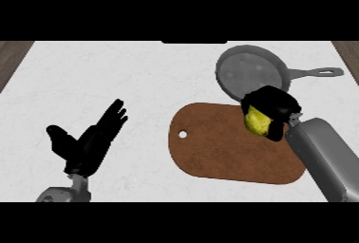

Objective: Pick the pear from the cutting board and place it in the pan

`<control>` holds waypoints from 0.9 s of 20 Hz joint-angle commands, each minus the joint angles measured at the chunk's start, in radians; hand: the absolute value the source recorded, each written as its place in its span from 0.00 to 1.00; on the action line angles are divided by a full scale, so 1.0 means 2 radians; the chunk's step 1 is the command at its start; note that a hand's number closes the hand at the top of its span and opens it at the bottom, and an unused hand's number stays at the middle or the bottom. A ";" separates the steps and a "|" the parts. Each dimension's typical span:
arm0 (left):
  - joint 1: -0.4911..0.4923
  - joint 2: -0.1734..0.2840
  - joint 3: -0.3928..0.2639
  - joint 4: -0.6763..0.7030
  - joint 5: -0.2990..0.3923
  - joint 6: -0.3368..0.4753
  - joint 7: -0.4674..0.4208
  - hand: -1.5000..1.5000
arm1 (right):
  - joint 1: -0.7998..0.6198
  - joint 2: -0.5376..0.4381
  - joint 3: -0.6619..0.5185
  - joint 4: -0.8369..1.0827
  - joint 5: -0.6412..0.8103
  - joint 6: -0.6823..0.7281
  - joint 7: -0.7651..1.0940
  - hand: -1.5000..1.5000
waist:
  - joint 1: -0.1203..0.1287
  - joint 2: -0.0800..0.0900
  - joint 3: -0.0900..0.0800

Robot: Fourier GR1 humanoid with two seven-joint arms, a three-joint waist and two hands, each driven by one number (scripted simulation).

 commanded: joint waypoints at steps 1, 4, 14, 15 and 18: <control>0.019 -0.016 -0.009 -0.007 -0.014 0.013 -0.013 0.50 | 0.081 0.004 0.025 -0.125 0.008 0.000 0.014 1.00 | -0.009 -0.001 0.002; 0.031 -0.008 0.001 -0.004 -0.012 0.015 -0.013 0.50 | 0.194 0.011 0.093 -0.217 0.035 -0.046 0.015 1.00 | -0.031 -0.007 0.001; 0.020 -0.006 0.009 -0.005 -0.005 0.003 -0.017 0.50 | 0.304 0.004 -0.034 -0.487 -0.120 -0.069 0.035 1.00 | -0.020 -0.001 0.002; 0.017 -0.012 0.001 0.014 -0.019 0.006 -0.029 0.50 | 0.297 0.031 -0.035 -0.492 -0.129 -0.067 0.060 1.00 | -0.017 0.001 0.002; 0.010 0.008 0.022 0.006 0.004 -0.013 -0.014 0.50 | 0.310 0.041 -0.076 -0.516 -0.223 -0.028 0.066 1.00 | -0.013 0.002 0.002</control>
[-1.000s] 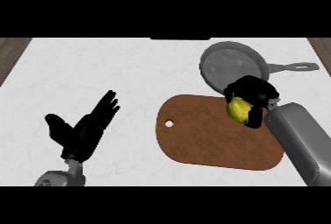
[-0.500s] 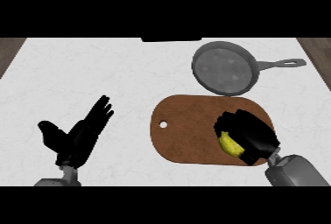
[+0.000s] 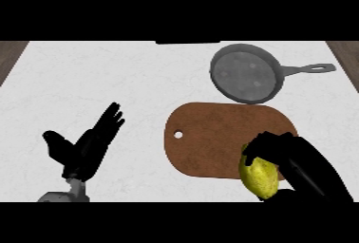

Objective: Pick the pear from the cutting board and place it in the pan

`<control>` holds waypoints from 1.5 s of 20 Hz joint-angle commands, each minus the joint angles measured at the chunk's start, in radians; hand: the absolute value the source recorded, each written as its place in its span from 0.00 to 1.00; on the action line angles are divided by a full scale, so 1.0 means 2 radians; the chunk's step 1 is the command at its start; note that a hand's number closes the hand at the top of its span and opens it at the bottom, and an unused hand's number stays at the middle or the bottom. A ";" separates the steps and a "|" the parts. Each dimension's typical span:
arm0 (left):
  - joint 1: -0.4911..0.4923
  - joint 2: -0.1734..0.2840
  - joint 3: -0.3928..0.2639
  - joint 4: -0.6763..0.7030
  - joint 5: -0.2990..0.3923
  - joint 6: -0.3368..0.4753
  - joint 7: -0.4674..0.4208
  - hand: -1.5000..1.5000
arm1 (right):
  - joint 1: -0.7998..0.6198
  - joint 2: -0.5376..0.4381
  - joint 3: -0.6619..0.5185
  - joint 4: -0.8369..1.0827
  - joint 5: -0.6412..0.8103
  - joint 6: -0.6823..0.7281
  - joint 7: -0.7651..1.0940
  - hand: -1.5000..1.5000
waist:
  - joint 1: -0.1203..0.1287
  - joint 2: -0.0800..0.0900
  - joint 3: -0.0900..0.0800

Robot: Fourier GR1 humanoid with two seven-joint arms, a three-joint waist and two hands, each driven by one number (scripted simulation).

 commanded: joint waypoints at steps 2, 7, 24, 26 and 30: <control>-0.018 0.006 0.002 -0.015 0.001 -0.001 0.022 0.50 | 0.005 0.023 -0.069 -0.035 -0.132 0.059 0.037 1.00 | 0.012 0.003 0.000; -0.011 0.004 0.012 0.009 0.004 -0.015 0.007 0.50 | -0.048 0.039 -0.123 0.065 -0.170 0.057 0.029 1.00 | 0.018 0.004 0.000; -0.050 -0.012 0.008 0.007 -0.004 -0.016 0.034 0.50 | -0.337 0.071 -0.216 0.531 -0.033 -0.213 -0.128 1.00 | 0.036 0.010 0.001; -0.034 -0.027 -0.002 0.054 -0.020 -0.021 -0.016 0.50 | -0.365 0.081 -0.232 0.583 -0.050 -0.229 -0.146 1.00 | 0.032 0.011 0.001; -0.018 -0.030 -0.019 0.013 -0.030 -0.014 -0.003 0.50 | -0.427 0.051 -0.272 0.706 -0.061 -0.257 -0.202 1.00 | 0.043 0.014 0.001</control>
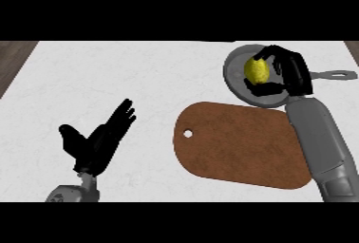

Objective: Pick the pear from the cutting board and place it in the pan

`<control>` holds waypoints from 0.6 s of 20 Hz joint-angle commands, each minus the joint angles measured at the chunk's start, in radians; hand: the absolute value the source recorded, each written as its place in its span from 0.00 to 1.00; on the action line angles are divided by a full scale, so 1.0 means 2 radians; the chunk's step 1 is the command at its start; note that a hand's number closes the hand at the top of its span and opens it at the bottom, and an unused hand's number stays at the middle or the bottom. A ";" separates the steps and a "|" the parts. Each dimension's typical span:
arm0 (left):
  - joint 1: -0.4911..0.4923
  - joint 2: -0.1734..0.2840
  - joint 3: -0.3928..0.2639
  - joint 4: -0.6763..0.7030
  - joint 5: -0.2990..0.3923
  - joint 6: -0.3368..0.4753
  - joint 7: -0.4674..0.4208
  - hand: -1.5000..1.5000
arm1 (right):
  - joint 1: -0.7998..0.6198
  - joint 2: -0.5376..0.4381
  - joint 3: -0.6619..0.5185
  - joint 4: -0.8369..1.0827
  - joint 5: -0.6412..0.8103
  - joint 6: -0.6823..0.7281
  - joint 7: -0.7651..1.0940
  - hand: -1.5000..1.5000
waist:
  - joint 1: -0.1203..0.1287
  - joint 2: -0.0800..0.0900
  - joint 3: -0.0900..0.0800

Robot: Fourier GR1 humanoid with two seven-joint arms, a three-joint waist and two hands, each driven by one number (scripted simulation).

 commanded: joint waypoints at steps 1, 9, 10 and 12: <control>0.002 0.010 0.012 0.000 0.012 -0.015 -0.004 0.50 | -0.062 0.002 -0.031 0.122 -0.004 -0.057 -0.054 1.00 | 0.007 0.003 0.000; -0.028 -0.001 0.003 0.044 -0.006 -0.018 -0.025 0.50 | -0.109 -0.063 -0.042 0.239 0.023 -0.056 -0.021 1.00 | 0.018 0.015 -0.001; -0.024 -0.010 -0.008 0.030 -0.007 -0.010 -0.008 0.50 | -0.115 -0.067 -0.011 0.255 0.057 -0.052 0.004 0.00 | 0.024 0.013 -0.001; -0.041 0.004 0.004 0.005 0.010 -0.019 0.015 0.50 | -0.109 -0.063 -0.004 0.279 0.065 -0.048 -0.003 0.00 | 0.033 0.016 0.001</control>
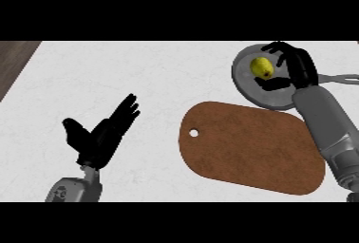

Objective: Pick the pear from the cutting board and place it in the pan

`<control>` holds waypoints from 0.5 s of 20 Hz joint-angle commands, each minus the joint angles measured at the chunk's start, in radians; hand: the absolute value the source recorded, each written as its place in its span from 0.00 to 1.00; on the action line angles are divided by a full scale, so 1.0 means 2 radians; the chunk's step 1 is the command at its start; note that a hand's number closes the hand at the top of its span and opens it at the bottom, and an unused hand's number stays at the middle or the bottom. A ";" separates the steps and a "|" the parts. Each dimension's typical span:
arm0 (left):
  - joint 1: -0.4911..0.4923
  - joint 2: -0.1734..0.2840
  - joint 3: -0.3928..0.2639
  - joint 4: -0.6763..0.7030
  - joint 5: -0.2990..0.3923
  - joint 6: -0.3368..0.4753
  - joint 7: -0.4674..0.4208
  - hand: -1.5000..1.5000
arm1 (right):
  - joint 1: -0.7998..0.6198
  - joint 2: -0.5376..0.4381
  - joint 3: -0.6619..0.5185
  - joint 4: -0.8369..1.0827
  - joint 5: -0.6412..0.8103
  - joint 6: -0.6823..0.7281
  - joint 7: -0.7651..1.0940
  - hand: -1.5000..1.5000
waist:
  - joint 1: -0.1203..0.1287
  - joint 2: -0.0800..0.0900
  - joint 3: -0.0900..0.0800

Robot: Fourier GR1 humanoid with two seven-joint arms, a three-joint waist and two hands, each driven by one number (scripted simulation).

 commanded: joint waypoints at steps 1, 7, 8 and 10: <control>-0.018 -0.006 -0.011 -0.017 -0.005 0.004 0.015 0.50 | -0.025 -0.016 0.020 0.060 0.033 0.019 0.038 0.00 | 0.010 0.003 0.001; 0.001 0.001 -0.011 -0.004 -0.004 -0.012 -0.006 0.50 | -0.034 -0.011 -0.028 0.072 -0.022 0.070 -0.019 0.00 | 0.015 0.006 0.003; 0.003 -0.001 -0.004 0.010 -0.003 -0.013 -0.021 0.50 | -0.037 -0.005 -0.048 0.066 -0.045 0.084 -0.039 0.00 | 0.010 0.007 0.003; -0.006 -0.008 -0.008 0.003 0.000 -0.006 -0.001 0.50 | -0.044 -0.003 -0.080 0.066 -0.079 0.113 -0.052 0.00 | 0.007 0.005 0.003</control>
